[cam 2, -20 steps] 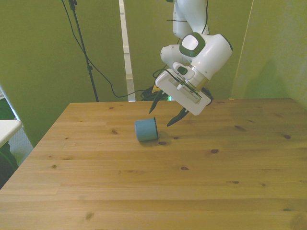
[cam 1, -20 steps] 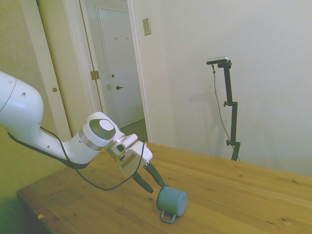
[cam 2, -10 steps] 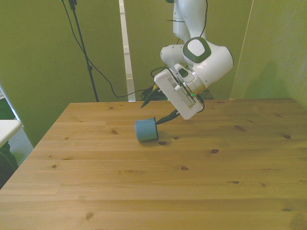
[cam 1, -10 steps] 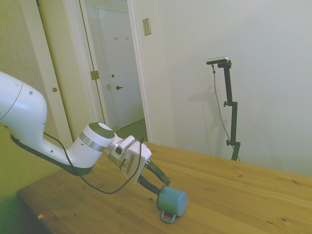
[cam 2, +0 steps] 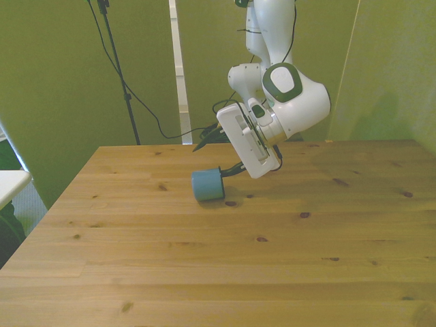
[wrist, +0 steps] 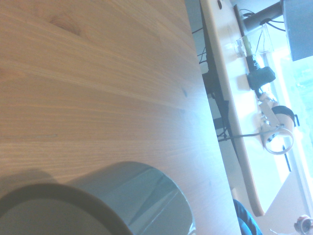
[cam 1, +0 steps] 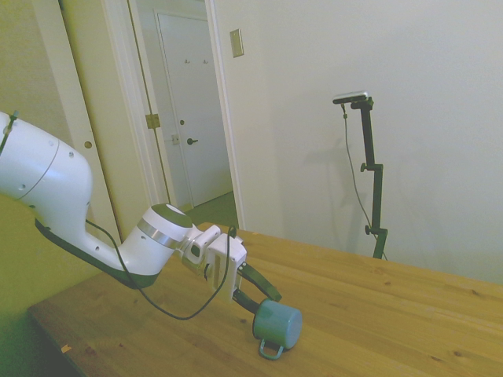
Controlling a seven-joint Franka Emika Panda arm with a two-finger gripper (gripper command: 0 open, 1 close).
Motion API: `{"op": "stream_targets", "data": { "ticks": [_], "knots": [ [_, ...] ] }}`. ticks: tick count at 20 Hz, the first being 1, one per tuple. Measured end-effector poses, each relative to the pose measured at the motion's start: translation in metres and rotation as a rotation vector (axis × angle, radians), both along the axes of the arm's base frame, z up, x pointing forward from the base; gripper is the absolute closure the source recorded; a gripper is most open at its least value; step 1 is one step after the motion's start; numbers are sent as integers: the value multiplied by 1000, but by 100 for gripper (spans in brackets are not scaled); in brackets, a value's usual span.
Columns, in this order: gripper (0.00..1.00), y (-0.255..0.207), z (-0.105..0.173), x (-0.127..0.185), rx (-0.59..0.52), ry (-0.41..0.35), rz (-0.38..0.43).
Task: Flip the mug upright
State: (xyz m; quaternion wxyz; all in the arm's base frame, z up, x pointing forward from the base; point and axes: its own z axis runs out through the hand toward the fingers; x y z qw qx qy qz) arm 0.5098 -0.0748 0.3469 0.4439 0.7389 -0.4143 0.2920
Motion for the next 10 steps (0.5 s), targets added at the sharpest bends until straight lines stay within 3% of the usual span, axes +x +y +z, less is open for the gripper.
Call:
{"op": "stream_targets", "data": {
  "ticks": [2, 3, 10],
  "knots": [
    [0, 0, -3, 2, -10, -2, -13],
    [100, -1, -4, 3, -16, -4, -19],
    [100, -4, -6, 10, -46, -16, -37]
  ]
}}
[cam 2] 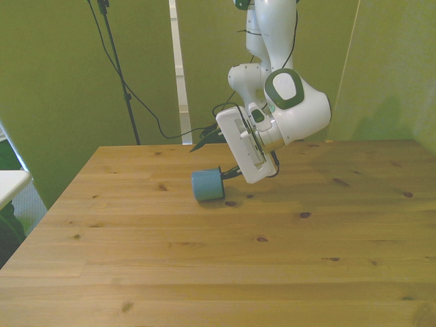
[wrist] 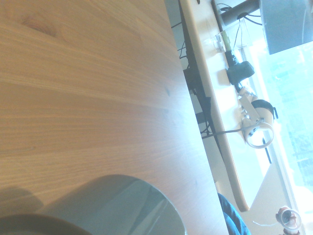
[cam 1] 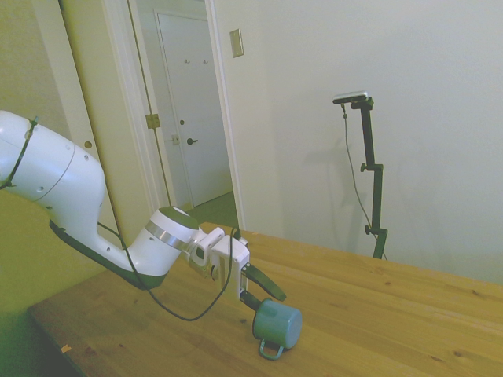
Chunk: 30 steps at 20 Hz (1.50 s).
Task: Flip the mug upright
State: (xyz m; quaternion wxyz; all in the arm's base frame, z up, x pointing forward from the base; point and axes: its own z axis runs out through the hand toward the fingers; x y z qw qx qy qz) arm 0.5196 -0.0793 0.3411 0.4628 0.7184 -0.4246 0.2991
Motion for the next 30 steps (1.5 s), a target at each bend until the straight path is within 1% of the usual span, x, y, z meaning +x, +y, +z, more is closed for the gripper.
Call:
{"op": "stream_targets", "data": {
  "ticks": [6, 19, 30],
  "knots": [
    [100, -1, -1, 1, -2, 1, -1],
    [100, -6, -13, 4, -3, 14, -13],
    [100, -3, -8, 10, 10, -10, -10]
  ]
}}
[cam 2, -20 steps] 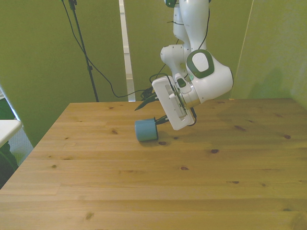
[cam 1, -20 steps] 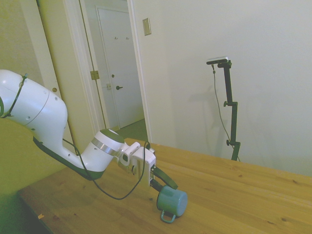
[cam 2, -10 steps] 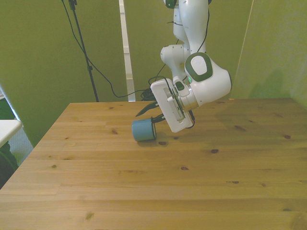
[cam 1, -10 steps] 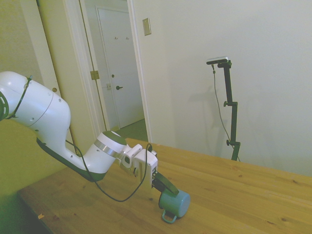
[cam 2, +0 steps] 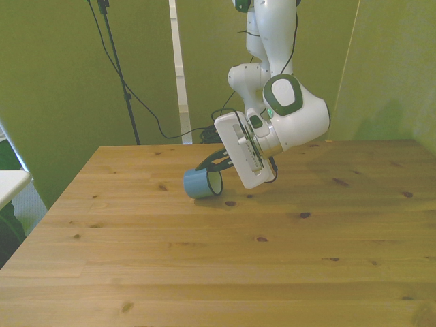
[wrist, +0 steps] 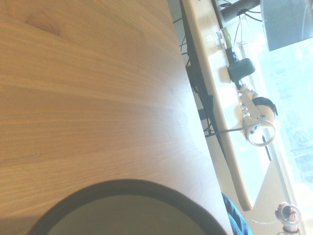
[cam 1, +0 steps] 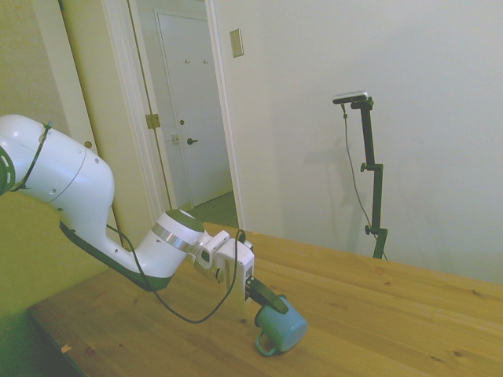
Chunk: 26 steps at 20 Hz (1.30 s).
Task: Flip the mug upright
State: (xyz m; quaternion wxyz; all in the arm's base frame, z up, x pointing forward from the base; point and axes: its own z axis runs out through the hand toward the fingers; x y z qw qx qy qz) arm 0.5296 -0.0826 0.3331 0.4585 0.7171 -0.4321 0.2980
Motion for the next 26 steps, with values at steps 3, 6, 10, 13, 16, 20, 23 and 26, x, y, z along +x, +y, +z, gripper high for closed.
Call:
{"op": "stream_targets", "data": {
  "ticks": [3, 6, 10, 13, 16, 20, 23, 26],
  "knots": [
    [100, 5, 10, 5, 72, -44, 2],
    [100, 6, 27, 7, 175, -85, 10],
    [100, 1, 57, 11, 344, -135, 68],
    [100, -8, 72, 13, 463, -163, 108],
    [100, -11, 73, 23, 561, -209, 130],
    [100, -10, 66, 42, 695, -254, 152],
    [100, -14, 67, 55, 804, -285, 168],
    [100, -22, 71, 66, 902, -309, 168]
  ]
}}
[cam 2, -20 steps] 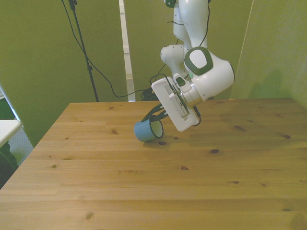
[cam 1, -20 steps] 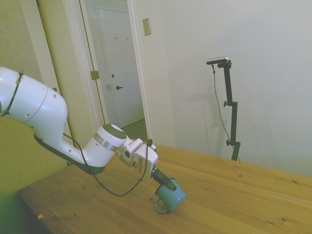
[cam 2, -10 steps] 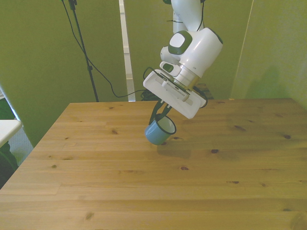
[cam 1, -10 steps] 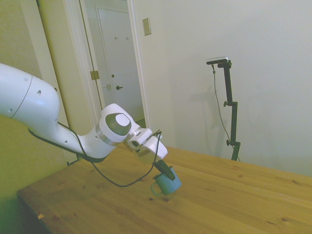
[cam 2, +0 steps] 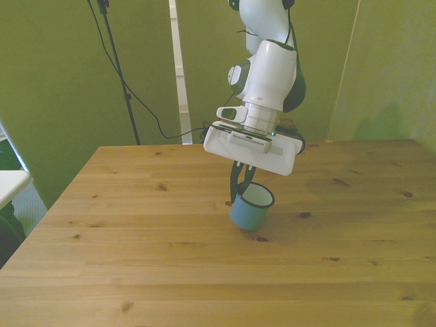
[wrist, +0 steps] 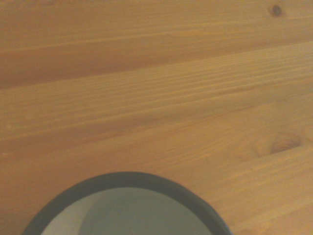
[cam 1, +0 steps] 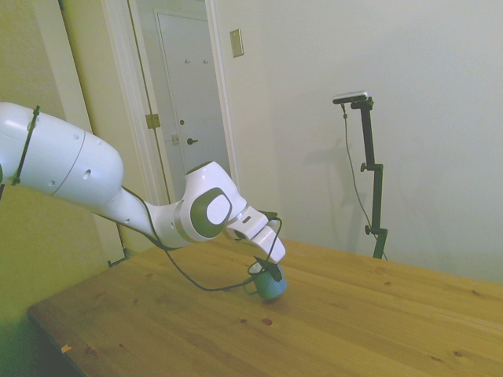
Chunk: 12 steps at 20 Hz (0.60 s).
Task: Flip the mug upright
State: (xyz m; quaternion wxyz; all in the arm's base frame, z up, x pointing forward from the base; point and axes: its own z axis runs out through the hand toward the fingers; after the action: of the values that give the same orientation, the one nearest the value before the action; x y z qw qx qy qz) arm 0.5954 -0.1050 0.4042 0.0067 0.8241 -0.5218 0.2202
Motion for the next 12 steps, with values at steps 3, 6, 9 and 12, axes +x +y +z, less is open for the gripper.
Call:
{"op": "stream_targets", "data": {
  "ticks": [3, 6, 9, 12],
  "knots": [
    [100, -3, 2, 13, 61, -14, 0],
    [100, -1, 4, 24, 90, -29, 0],
    [100, 3, 2, 34, 115, -33, 11],
    [100, 5, -10, 44, 154, -21, 21]
  ]
}}
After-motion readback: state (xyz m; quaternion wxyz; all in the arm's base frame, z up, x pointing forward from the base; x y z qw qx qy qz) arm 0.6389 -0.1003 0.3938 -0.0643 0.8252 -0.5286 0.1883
